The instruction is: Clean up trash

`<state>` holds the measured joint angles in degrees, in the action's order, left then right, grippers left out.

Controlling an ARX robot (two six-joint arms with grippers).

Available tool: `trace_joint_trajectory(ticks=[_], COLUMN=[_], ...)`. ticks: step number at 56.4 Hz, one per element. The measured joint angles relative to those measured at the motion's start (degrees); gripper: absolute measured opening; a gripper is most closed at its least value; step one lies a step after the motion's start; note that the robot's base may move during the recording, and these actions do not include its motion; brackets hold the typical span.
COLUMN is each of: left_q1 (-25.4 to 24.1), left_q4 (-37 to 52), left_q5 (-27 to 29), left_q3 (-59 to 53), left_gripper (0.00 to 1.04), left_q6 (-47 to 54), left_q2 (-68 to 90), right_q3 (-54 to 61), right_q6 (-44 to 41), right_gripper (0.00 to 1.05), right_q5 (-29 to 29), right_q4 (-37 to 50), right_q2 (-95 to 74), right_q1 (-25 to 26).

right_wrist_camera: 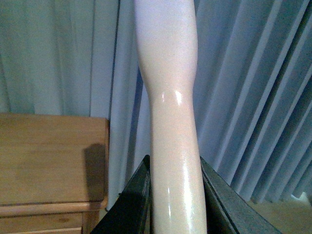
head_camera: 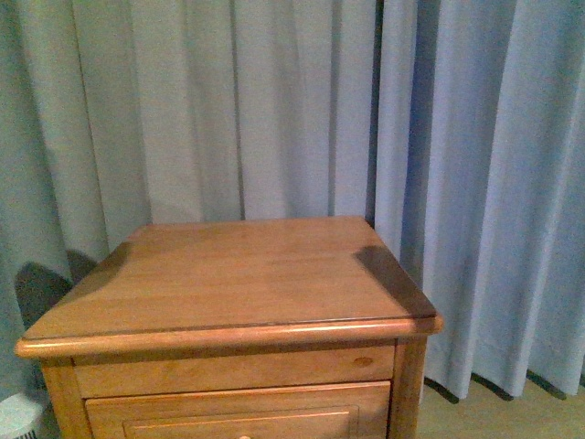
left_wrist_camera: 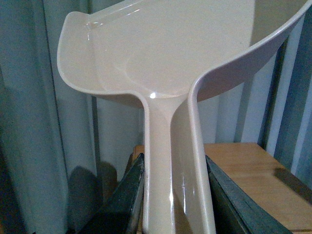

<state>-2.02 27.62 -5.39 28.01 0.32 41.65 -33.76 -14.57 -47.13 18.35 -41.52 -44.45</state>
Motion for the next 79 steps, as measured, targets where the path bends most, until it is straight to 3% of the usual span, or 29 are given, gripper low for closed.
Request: trace_joint_trajectory(ticks=[79], left_q1=[-0.24], left_q4=[-0.20], left_q5=[-0.09], left_q3=[-0.20], left_gripper=[0.29], left_q6=[-0.04], left_q2=[-0.20], right_q3=[0.22], right_q6=[1.07], right_gripper=[0.22], right_q5=[-0.61], right_q4=[-0.26], right_q2=[0.33], right_q1=[-0.59])
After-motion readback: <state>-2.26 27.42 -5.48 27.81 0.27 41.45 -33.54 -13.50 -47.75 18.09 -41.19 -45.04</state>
